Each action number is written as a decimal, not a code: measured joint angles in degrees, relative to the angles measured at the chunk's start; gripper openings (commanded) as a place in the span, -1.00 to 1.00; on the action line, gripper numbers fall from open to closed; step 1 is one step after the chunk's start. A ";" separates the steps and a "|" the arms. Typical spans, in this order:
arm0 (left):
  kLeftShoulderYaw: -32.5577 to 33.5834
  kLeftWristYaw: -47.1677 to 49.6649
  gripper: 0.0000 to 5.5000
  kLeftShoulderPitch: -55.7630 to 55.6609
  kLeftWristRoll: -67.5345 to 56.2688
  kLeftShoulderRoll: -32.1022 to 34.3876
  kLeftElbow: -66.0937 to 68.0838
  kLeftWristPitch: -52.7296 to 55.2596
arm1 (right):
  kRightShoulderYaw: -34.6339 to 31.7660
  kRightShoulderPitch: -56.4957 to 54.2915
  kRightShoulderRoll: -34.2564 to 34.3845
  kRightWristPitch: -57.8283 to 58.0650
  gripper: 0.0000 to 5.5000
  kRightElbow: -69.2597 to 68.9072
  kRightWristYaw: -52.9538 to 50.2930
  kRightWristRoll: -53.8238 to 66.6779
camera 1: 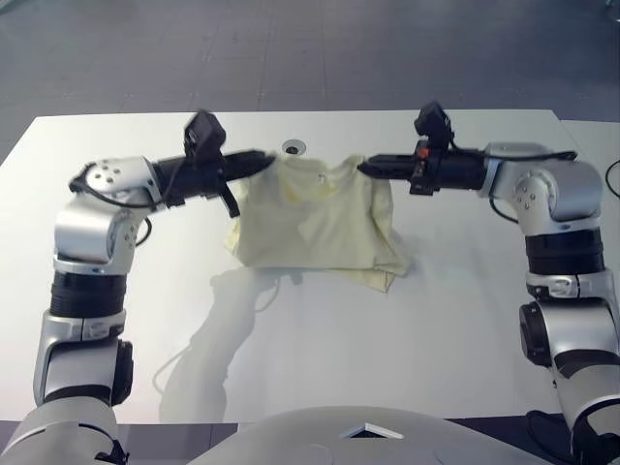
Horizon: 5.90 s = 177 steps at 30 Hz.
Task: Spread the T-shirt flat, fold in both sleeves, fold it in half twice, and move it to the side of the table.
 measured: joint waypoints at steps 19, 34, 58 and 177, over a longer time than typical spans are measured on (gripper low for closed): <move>-9.42 13.35 -1.00 -34.37 25.04 -10.65 65.81 -26.39 | 1.76 -30.70 13.62 -40.18 -1.00 63.12 -20.29 -23.20; -5.50 32.10 -1.00 -44.55 31.24 -14.23 76.37 -32.49 | -2.08 -36.89 17.14 -50.91 -1.00 67.02 -40.17 -32.14; -2.60 29.28 -1.00 -50.15 33.84 -11.82 74.89 -36.44 | -6.34 -41.29 15.40 -52.88 -1.00 66.88 -33.99 -34.82; -13.88 -31.23 -1.00 2.52 17.80 15.15 -11.90 -6.80 | 21.98 -0.95 -14.24 -30.80 -1.00 1.56 29.77 -15.47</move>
